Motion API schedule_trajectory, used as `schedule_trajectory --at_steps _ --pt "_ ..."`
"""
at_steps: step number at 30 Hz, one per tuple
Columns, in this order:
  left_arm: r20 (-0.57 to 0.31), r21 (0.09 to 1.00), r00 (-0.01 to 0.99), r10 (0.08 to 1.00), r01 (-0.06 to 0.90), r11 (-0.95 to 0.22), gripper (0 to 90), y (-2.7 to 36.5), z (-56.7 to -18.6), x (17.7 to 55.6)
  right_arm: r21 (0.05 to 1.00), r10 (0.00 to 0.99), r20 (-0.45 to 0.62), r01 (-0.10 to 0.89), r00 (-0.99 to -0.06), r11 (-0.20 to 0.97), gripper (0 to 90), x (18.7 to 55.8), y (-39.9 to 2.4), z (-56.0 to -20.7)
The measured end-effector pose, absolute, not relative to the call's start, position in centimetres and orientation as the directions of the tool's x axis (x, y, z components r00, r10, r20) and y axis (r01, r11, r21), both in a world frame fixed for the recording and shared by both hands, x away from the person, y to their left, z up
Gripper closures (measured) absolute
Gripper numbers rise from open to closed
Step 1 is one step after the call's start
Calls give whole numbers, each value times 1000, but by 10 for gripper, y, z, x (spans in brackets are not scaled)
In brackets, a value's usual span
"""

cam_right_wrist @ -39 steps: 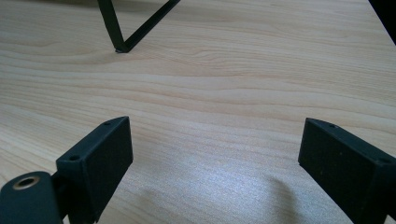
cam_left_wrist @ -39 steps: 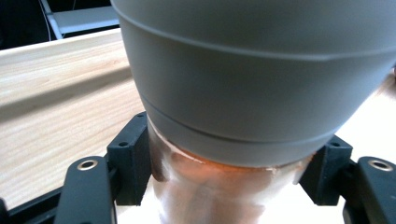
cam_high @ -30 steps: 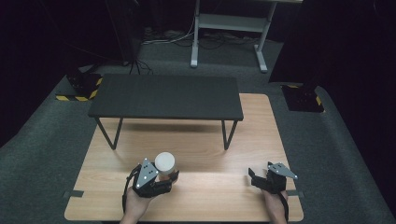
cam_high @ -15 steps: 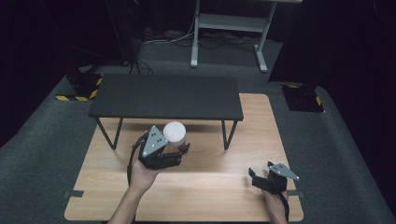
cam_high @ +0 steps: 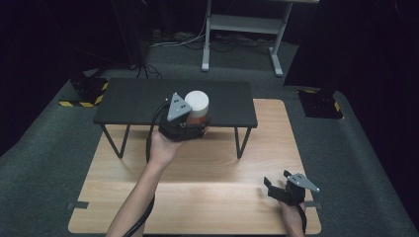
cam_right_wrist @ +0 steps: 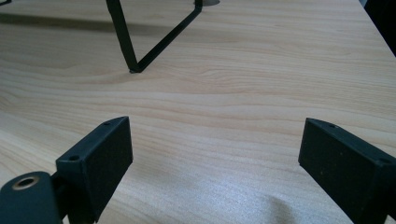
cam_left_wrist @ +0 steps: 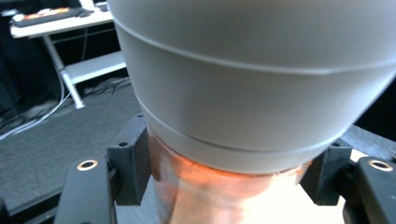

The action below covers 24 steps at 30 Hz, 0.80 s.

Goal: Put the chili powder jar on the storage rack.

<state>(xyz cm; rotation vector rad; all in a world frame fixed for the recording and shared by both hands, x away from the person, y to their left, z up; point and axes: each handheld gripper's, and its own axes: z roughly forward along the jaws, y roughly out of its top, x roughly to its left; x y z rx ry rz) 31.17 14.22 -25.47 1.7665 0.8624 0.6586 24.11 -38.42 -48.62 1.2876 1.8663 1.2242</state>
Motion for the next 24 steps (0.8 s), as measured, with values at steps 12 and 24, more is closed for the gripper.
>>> schedule_trajectory --at_steps 12,24 --pt "45 920 469 882 324 -219 314 119 -249 353 921 919 90 383 -383 69 96 237 -392 -492" --pt "-3 917 443 896 359 -174 314 118 -254 372 932 916 120 361 -383 29 96 235 -397 -496"
